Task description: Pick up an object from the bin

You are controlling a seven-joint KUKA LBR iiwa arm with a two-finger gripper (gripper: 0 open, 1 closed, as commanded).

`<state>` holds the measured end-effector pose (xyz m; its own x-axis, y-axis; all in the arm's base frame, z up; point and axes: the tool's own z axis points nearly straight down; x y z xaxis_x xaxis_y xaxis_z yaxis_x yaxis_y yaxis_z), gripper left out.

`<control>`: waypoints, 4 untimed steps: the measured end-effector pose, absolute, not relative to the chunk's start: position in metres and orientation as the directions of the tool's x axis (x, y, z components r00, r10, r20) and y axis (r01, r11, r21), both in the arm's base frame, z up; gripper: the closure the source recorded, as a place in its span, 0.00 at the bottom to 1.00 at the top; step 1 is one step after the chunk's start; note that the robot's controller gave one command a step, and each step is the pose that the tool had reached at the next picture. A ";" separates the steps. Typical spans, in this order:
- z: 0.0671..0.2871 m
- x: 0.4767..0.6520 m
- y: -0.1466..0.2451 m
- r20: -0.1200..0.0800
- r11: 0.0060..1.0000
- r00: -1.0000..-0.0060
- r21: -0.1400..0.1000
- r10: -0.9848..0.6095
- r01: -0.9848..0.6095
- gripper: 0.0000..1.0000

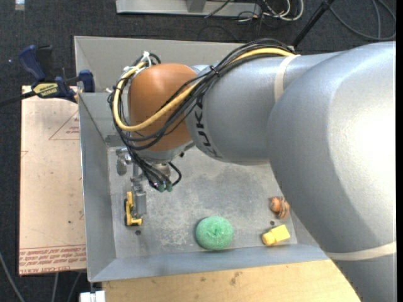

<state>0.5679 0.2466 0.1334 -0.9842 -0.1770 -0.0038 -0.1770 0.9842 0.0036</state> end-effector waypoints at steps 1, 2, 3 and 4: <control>0.077 0.560 0.237 -0.003 0.898 -0.898 0.001 -0.440 -0.440 0.00; 0.071 0.554 0.248 -0.005 0.711 -0.711 0.001 -0.703 -0.703 1.00; 0.070 0.554 0.248 -0.004 0.712 -0.712 0.001 -0.702 -0.702 1.00; 0.071 0.554 0.248 -0.002 0.712 -0.712 0.002 -0.702 -0.702 1.00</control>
Offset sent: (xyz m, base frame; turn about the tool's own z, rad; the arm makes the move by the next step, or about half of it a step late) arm -0.0143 0.0004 -0.0634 -0.6039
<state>0.5537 0.2477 0.0714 -0.7125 -0.7017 -0.0021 -0.7017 0.7125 0.0016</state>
